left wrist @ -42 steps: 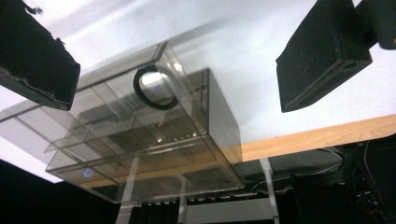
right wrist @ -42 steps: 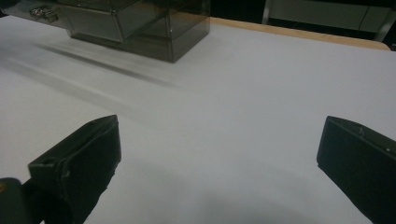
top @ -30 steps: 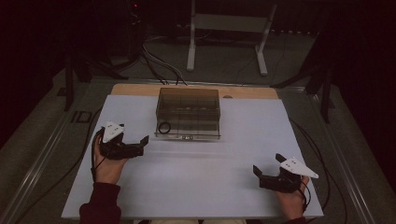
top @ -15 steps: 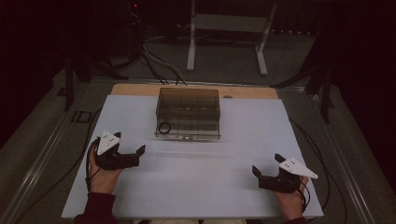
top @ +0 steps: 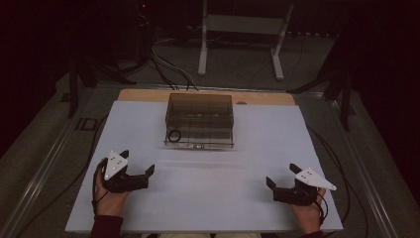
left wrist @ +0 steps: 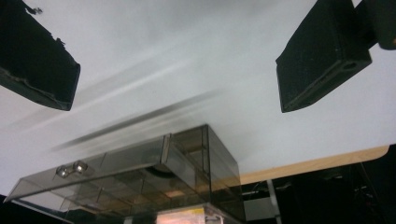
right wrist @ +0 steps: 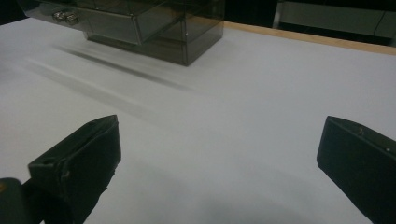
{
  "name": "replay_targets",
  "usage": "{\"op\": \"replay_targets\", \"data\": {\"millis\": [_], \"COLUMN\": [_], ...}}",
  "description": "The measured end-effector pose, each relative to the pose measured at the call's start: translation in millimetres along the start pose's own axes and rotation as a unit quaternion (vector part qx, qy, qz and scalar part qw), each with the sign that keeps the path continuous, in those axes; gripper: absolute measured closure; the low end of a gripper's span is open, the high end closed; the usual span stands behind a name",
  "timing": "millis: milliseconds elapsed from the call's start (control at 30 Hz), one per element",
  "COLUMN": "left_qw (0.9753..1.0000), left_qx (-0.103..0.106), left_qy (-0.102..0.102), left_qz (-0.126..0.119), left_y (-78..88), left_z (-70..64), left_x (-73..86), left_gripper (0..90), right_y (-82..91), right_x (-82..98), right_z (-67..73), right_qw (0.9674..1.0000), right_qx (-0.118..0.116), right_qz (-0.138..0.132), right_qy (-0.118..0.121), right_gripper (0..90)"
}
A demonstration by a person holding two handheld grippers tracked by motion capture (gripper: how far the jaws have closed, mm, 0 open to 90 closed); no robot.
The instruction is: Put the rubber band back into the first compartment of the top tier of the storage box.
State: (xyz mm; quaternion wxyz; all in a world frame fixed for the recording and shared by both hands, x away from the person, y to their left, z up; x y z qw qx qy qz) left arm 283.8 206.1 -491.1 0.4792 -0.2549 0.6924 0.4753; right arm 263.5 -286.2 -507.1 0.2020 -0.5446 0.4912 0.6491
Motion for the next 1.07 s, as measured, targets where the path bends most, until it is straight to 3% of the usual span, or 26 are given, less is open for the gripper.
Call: {"op": "replay_targets", "data": {"millis": [233, 667, 1067], "left_qw": [1.0, 0.9999, 0.9998], "left_qx": [-0.001, -0.005, -0.009], "left_qy": [0.0, 0.008, 0.013], "left_qz": [0.004, -0.014, -0.013], "left_y": [0.1, 7.0, 6.8], "left_z": [-0.8, 3.0, 5.7], "left_x": [11.3, 24.4, 27.7], "left_gripper": [0.5, 0.5, 0.6], "right_y": [-0.4, 0.9, -1.6], "right_x": [-0.4, -1.7, -0.4], "right_z": [1.6, 1.2, 0.5], "right_qw": [1.0, 0.9999, 0.9999], "right_qx": [-0.004, -0.009, -0.012], "right_qz": [-0.003, -0.013, -0.011], "right_qy": [0.002, 0.002, 0.0], "right_gripper": [0.0, 0.0, 0.0]}}
Point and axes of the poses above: each handheld gripper's, and its own axes: y roughly backward along the jaws, x roughly out of its underside, z roughly to its left, the point moved 3 cm from there along -y, roughly forward along the jaws, and after that the axes turned 6 degrees about y, right-handed, at the moved point
